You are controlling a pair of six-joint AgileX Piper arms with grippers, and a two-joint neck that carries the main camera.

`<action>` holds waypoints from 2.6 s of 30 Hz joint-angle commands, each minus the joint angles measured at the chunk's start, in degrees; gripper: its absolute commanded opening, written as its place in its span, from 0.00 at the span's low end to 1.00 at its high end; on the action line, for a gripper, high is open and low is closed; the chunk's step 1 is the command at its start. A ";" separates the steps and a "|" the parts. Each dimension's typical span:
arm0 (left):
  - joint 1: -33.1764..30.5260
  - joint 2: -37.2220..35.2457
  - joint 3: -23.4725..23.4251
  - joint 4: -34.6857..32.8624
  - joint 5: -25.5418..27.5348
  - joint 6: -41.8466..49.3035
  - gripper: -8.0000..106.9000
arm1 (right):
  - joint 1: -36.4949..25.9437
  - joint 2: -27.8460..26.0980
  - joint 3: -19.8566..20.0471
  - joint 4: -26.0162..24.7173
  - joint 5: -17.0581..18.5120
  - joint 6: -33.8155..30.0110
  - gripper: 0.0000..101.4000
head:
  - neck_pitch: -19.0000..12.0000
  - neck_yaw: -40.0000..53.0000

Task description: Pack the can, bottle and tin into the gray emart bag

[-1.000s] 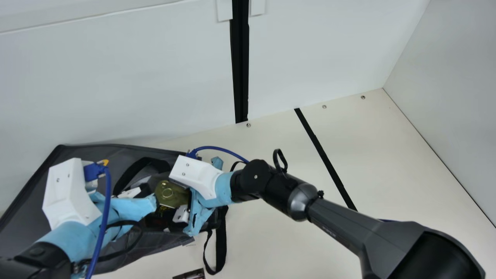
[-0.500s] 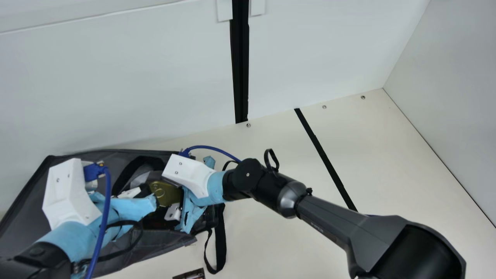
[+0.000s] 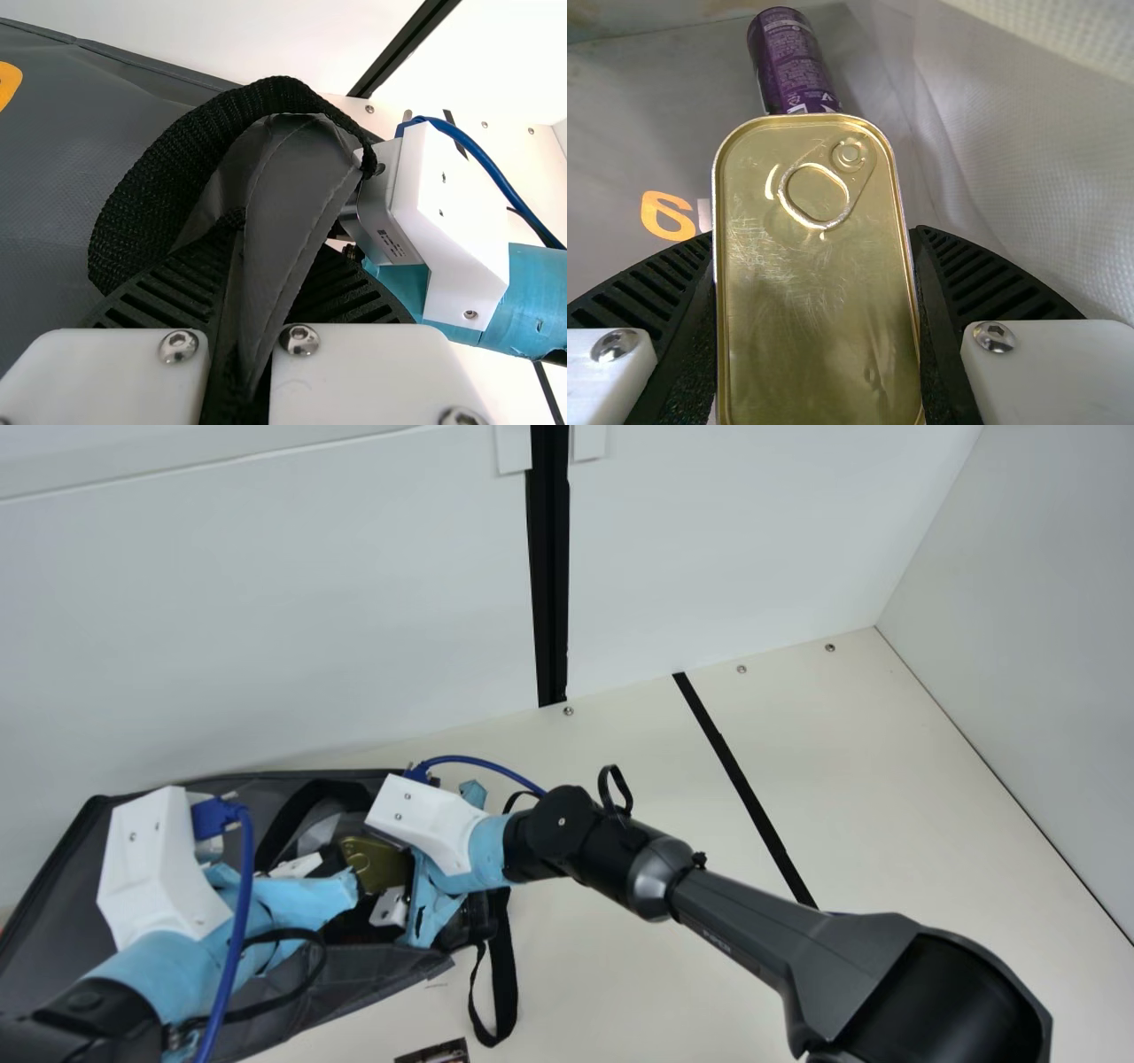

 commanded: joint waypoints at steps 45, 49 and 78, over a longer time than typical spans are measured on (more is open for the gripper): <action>0.00 0.00 0.00 0.00 0.00 0.00 0.16 | -4.32 -8.42 6.77 1.64 3.12 -3.25 0.90 | -1.30 -0.05; 0.00 0.00 0.00 0.00 0.00 0.00 0.16 | -5.04 -9.89 8.12 1.77 3.55 -3.75 0.90 | -1.30 -0.05; 0.00 0.00 0.00 0.00 0.00 0.00 0.16 | -12.69 -20.14 15.82 -0.19 8.29 -4.97 0.90 | -1.30 -0.05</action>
